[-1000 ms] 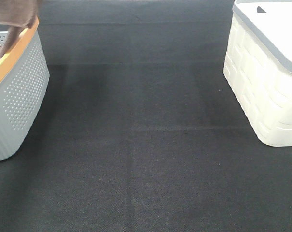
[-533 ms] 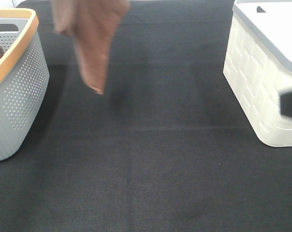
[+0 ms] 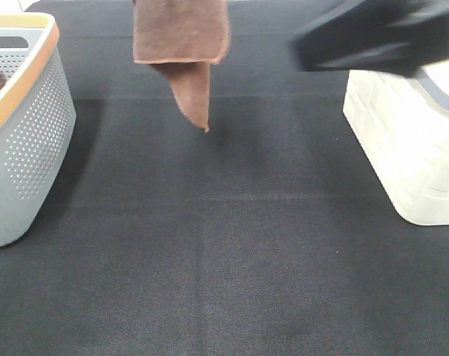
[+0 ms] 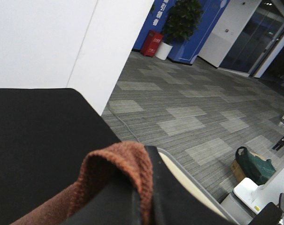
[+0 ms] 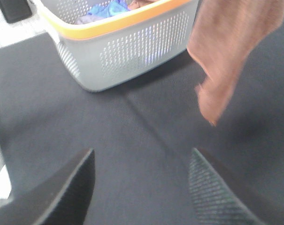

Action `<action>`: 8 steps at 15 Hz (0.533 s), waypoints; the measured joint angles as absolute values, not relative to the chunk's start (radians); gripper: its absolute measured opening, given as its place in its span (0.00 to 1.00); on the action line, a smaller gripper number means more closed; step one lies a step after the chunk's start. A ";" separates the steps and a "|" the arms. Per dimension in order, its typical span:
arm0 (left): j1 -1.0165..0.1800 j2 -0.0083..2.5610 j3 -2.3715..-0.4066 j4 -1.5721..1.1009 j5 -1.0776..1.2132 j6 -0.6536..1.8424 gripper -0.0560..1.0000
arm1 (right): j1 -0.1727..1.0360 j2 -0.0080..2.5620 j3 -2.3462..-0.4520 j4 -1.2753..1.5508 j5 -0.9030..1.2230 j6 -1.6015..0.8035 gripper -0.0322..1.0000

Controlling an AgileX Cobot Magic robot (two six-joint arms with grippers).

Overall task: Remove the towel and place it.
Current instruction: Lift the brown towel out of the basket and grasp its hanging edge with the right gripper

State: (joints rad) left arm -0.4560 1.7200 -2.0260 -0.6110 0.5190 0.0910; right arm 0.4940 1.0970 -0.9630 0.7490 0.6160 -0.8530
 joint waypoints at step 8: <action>-0.523 1.720 -2.026 -0.610 0.488 0.094 0.05 | 0.557 1.282 -0.964 0.800 0.298 -0.826 0.61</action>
